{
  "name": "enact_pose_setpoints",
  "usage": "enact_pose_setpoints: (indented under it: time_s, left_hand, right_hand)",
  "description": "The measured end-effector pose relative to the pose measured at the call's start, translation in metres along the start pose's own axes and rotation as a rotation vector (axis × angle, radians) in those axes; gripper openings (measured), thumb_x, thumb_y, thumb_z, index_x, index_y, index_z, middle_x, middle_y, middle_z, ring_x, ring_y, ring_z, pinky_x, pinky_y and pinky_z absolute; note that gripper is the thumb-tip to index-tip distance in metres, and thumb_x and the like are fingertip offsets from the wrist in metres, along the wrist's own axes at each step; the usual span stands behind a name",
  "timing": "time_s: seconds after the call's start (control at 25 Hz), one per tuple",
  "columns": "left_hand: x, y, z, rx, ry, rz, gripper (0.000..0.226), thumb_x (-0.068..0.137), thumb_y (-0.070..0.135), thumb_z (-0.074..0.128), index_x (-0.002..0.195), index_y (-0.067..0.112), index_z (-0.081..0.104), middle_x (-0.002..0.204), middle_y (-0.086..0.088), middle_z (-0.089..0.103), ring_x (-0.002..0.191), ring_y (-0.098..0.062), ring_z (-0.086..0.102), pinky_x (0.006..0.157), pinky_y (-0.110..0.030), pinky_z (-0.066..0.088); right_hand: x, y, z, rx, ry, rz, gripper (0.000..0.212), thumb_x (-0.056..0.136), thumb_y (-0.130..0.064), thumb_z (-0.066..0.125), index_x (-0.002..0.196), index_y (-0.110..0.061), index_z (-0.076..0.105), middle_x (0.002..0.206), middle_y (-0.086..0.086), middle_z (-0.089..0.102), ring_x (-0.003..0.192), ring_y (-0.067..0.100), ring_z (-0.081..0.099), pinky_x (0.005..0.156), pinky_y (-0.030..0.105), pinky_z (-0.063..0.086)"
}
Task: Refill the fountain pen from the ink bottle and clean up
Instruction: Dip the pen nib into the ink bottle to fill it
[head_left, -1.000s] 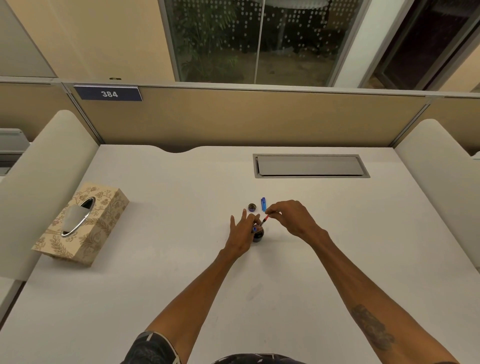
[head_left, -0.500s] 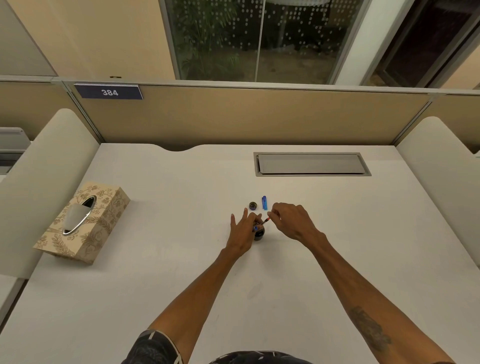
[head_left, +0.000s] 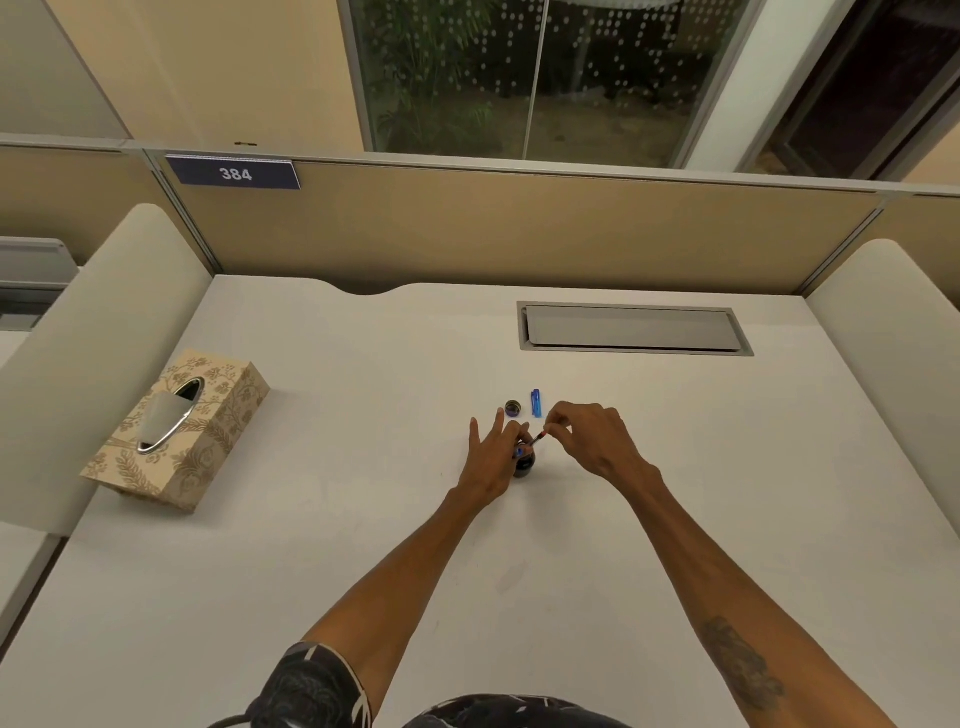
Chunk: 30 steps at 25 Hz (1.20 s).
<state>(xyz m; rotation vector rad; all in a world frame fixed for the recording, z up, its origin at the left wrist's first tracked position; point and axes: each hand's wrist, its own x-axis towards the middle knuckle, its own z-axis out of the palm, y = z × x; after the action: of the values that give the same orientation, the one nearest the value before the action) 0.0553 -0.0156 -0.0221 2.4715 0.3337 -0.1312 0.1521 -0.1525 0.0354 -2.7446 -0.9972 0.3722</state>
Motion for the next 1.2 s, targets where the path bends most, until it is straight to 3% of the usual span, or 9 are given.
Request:
enact_pose_setpoints:
  time_s: [0.12, 0.24, 0.36, 0.48, 0.68, 0.8, 0.96, 1.04, 1.2]
  left_hand:
    - [0.000, 0.000, 0.001, -0.002, 0.007, -0.006, 0.029, 0.098, -0.001, 0.041, 0.124, 0.009, 0.051, 0.156, -0.008, 0.038, 0.154, -0.022, 0.008, 0.122, -0.050, -0.009]
    - [0.000, -0.001, 0.001, 0.002, 0.002, -0.006, 0.029, 0.100, 0.001, 0.040, 0.125, 0.009, 0.051, 0.154, -0.008, 0.042, 0.154, -0.023, 0.008, 0.122, -0.050, -0.010]
    - [0.000, -0.001, 0.001, 0.013, 0.003, -0.001, 0.029, 0.100, 0.001, 0.040, 0.125, 0.010, 0.051, 0.154, -0.007, 0.042, 0.154, -0.023, 0.007, 0.122, -0.051, -0.009]
    - [0.000, -0.002, 0.001, 0.012, 0.010, 0.007, 0.029, 0.099, -0.001, 0.040, 0.124, 0.010, 0.050, 0.156, -0.005, 0.038, 0.154, -0.023, 0.007, 0.122, -0.051, -0.009]
    - [0.000, -0.001, 0.000, 0.035, 0.004, 0.010, 0.029, 0.100, 0.004, 0.041, 0.128, 0.011, 0.049, 0.157, -0.006, 0.037, 0.154, -0.024, 0.007, 0.122, -0.051, -0.009]
    - [0.000, -0.001, 0.001, 0.042, -0.004, 0.011, 0.030, 0.101, 0.005, 0.041, 0.129, 0.011, 0.049, 0.157, -0.006, 0.037, 0.154, -0.024, 0.007, 0.122, -0.051, -0.010]
    - [0.000, -0.001, 0.000, 0.066, -0.010, 0.014, 0.037, 0.100, 0.004, 0.042, 0.136, 0.012, 0.046, 0.156, -0.007, 0.037, 0.154, -0.025, 0.007, 0.122, -0.052, -0.010]
    - [0.000, -0.001, 0.000, 0.066, -0.008, 0.018, 0.035, 0.100, 0.004, 0.042, 0.134, 0.012, 0.046, 0.157, -0.008, 0.036, 0.154, -0.025, 0.007, 0.122, -0.052, -0.010]
    - [0.000, -0.002, 0.000, 0.065, -0.010, 0.015, 0.034, 0.101, 0.005, 0.042, 0.134, 0.010, 0.047, 0.157, -0.008, 0.036, 0.154, -0.025, 0.007, 0.122, -0.052, -0.010]
  right_hand:
    - [-0.002, -0.003, 0.007, -0.089, 0.057, 0.046, 0.032, 0.101, -0.043, 0.042, 0.087, -0.018, 0.056, 0.079, 0.002, 0.067, 0.070, 0.020, 0.059, 0.077, 0.035, 0.042]
    - [-0.003, -0.003, 0.012, -0.084, 0.078, 0.086, 0.039, 0.101, -0.051, 0.036, 0.081, -0.020, 0.051, 0.069, -0.002, 0.059, 0.065, 0.020, 0.054, 0.073, 0.034, 0.035]
    - [-0.003, 0.004, 0.014, 0.093, 0.092, 0.038, 0.026, 0.097, -0.047, 0.050, 0.102, -0.024, 0.061, 0.086, -0.008, 0.072, 0.080, 0.017, 0.064, 0.089, 0.038, 0.042]
    - [-0.004, 0.009, 0.018, 0.139, 0.138, -0.057, 0.017, 0.097, -0.029, 0.057, 0.108, -0.022, 0.067, 0.105, -0.006, 0.074, 0.099, 0.018, 0.068, 0.113, 0.045, 0.031]
    - [-0.007, 0.010, 0.023, 0.120, 0.114, -0.048, 0.020, 0.099, -0.026, 0.055, 0.114, -0.020, 0.067, 0.129, -0.002, 0.067, 0.133, 0.016, 0.050, 0.119, 0.046, 0.016]
    - [-0.010, 0.009, 0.024, 0.105, 0.133, 0.024, 0.024, 0.099, -0.035, 0.051, 0.111, -0.021, 0.067, 0.133, -0.002, 0.063, 0.132, 0.017, 0.050, 0.117, 0.045, 0.022]
    - [-0.010, 0.002, 0.022, 0.133, 0.189, 0.058, 0.031, 0.097, -0.045, 0.051, 0.105, -0.019, 0.067, 0.115, -0.001, 0.071, 0.103, 0.019, 0.065, 0.102, 0.040, 0.040]
    - [-0.011, 0.004, 0.019, 0.206, 0.168, 0.034, 0.030, 0.095, -0.042, 0.057, 0.111, -0.018, 0.065, 0.111, -0.002, 0.073, 0.097, 0.019, 0.067, 0.093, 0.036, 0.047]
    - [-0.011, 0.004, 0.014, 0.221, 0.102, 0.001, 0.022, 0.096, -0.029, 0.060, 0.114, -0.018, 0.066, 0.110, 0.001, 0.074, 0.098, 0.022, 0.068, 0.091, 0.032, 0.051]
